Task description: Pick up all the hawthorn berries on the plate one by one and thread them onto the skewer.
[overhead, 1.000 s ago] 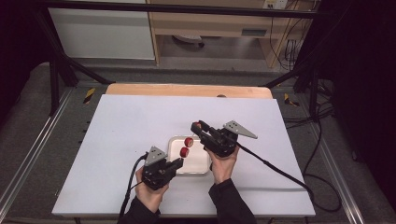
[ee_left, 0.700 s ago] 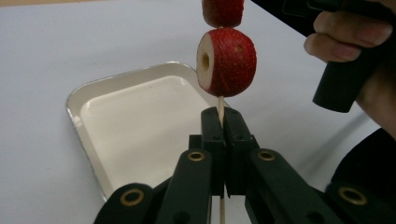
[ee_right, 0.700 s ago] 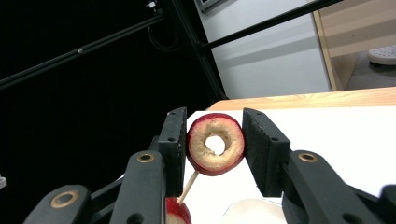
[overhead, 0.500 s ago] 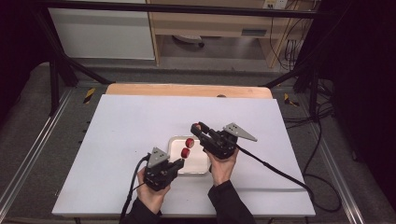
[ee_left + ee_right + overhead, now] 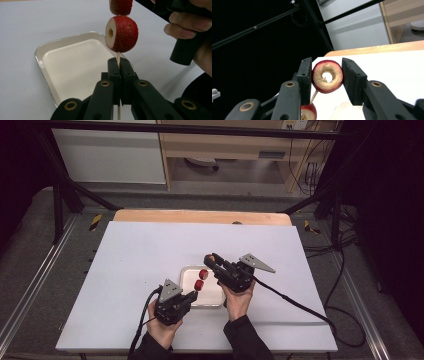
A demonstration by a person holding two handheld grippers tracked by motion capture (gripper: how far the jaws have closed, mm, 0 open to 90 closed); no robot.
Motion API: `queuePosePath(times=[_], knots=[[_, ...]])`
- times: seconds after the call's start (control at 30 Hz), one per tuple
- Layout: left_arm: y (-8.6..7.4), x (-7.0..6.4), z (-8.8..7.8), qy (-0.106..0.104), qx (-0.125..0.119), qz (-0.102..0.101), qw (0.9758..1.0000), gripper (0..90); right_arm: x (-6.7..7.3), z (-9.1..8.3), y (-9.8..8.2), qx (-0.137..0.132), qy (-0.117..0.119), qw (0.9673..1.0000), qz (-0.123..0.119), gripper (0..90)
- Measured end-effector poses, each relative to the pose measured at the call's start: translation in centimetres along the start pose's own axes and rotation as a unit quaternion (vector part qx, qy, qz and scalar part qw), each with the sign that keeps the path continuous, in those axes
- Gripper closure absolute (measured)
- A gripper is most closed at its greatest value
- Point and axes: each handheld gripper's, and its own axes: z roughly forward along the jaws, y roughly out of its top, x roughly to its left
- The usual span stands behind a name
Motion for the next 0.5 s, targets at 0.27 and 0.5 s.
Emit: queuePosePath(times=[0.27,0.5], knots=[[0.0,0.3,0.0,0.007,-0.002,-0.001,1.0,89.2,-0.1,-0.1,-0.2,-0.001,0.001,1.0,0.003,62.7],[0.3,0.2,0.2,0.008,-0.003,0.002,1.0,89.2,0.3,0.4,-1.5,0.015,0.012,0.9998,0.008,62.7]])
